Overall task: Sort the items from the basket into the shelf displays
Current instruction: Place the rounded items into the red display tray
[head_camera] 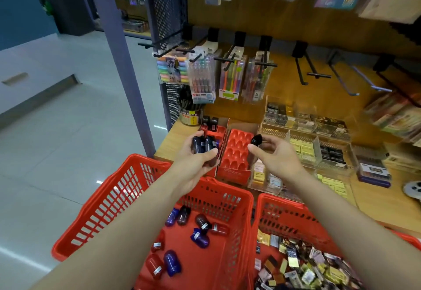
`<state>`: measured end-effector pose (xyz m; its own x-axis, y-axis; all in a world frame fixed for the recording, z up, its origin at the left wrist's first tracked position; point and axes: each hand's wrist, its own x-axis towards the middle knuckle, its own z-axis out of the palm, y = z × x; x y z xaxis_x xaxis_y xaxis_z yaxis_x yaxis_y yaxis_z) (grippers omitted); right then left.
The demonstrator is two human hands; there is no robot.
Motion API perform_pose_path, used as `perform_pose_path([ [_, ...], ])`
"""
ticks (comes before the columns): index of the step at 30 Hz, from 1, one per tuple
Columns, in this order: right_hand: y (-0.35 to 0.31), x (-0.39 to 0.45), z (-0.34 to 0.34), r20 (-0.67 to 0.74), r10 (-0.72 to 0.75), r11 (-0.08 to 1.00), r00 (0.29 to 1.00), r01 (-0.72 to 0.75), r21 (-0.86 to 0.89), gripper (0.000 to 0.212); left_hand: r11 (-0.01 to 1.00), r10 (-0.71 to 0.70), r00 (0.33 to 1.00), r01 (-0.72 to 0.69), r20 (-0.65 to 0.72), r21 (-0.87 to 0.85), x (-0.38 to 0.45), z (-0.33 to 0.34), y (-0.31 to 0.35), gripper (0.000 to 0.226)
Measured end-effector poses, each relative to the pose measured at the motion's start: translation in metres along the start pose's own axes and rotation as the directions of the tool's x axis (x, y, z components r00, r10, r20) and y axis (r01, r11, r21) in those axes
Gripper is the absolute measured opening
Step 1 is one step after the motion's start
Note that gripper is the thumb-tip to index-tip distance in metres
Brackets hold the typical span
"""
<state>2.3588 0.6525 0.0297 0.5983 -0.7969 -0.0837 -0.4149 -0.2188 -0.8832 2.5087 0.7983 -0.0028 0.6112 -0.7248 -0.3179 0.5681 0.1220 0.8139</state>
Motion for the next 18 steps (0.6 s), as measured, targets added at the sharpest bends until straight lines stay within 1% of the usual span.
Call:
perform_pose_path([
  [2, 0.013, 0.022, 0.004, 0.029, -0.044, 0.980, 0.999, 0.049, -0.191, 0.042, 0.999, -0.016, 1.000, 0.015, 0.011, 0.048, 0.015, 0.000, -0.004, 0.059],
  [4, 0.026, 0.039, 0.014, 0.090, -0.086, 0.958, 0.992, 0.107, -0.268, 0.038, 0.997, -0.027, 1.000, 0.027, 0.004, 0.077, 0.028, -0.001, -0.008, 0.057],
  [7, 0.042, 0.061, 0.037, 0.200, -0.118, 0.938, 0.973, 0.175, -0.300, 0.043, 0.997, -0.025, 1.000, 0.025, -0.004, 0.077, 0.045, -0.008, -0.012, 0.056],
  [10, 0.054, 0.078, 0.057, 0.254, -0.129, 0.927, 0.959, 0.207, -0.311, 0.042, 0.995, -0.014, 1.000, 0.015, -0.012, 0.096, 0.056, -0.014, -0.020, 0.056],
  [13, 0.062, 0.085, 0.069, 0.254, -0.131, 0.933, 0.958, 0.206, -0.296, 0.043, 0.990, -0.015, 1.000, 0.016, -0.005, 0.142, 0.060, -0.015, -0.028, 0.059],
  [18, 0.067, 0.082, 0.079, 0.242, -0.127, 0.897, 0.962, 0.215, -0.385, 0.053, 0.987, -0.012, 1.000, 0.013, -0.003, 0.163, 0.061, -0.014, -0.030, 0.065],
])
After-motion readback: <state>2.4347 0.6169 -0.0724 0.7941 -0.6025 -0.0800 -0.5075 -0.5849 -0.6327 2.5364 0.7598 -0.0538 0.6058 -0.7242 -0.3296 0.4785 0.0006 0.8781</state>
